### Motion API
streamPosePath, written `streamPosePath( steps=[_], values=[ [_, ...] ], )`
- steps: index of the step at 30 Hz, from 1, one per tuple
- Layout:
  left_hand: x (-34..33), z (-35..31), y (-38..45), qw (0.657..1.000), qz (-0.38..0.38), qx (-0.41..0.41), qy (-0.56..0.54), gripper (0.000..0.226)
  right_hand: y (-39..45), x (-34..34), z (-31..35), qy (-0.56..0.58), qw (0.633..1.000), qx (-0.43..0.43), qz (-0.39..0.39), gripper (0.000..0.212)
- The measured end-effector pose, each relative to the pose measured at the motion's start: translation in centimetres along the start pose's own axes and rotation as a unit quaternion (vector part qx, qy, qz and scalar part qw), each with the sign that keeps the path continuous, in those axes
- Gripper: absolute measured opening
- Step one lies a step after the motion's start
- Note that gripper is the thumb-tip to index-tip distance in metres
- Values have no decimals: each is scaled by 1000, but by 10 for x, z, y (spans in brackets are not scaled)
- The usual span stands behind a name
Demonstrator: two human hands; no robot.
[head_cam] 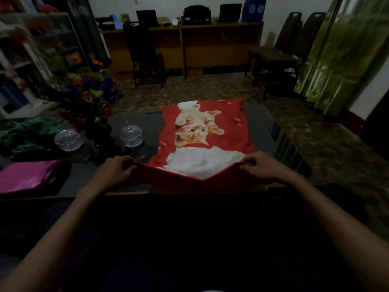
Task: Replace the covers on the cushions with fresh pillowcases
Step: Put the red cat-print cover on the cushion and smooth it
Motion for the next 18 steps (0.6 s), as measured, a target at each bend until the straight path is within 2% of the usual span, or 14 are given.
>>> streamPosePath(
  steps=[2,3,5,8,11,13,15,16,18],
  values=[
    [1,-2,6,1000,9,9,22,28,9,4,-1,38,999,4,-19,13],
    [-1,-11,9,1000,18,-7,24,44,13,6,-1,52,998,-1,-31,11],
    [-12,-40,12,995,56,-76,11,76,24,9,-3,82,994,-8,-71,9],
    [-48,-97,12,978,110,-177,0,101,34,9,-1,108,987,-11,-114,9],
    [-86,-142,16,964,89,-250,33,94,34,7,2,71,993,-17,-95,19],
    [-99,-162,22,959,59,-277,15,77,27,-2,2,-5,1000,-4,13,23],
    [-104,-172,28,958,47,-282,-33,69,15,-13,-4,-63,989,-3,133,20],
    [-105,-175,30,957,48,-281,-46,69,12,-16,-11,-55,984,-18,167,20],
    [-105,-178,33,953,54,-294,-36,55,11,-15,-25,39,982,-40,179,25]
  ],
)
Point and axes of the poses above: each hand's wrist, its own y-axis towards the middle knuckle, its own x-axis out of the back of the hand, z = x × y, the point moved 4 cm from there along y, towards the middle knuckle, and after that the axes turned 9 degrees about -x, right-handed, at the moved point
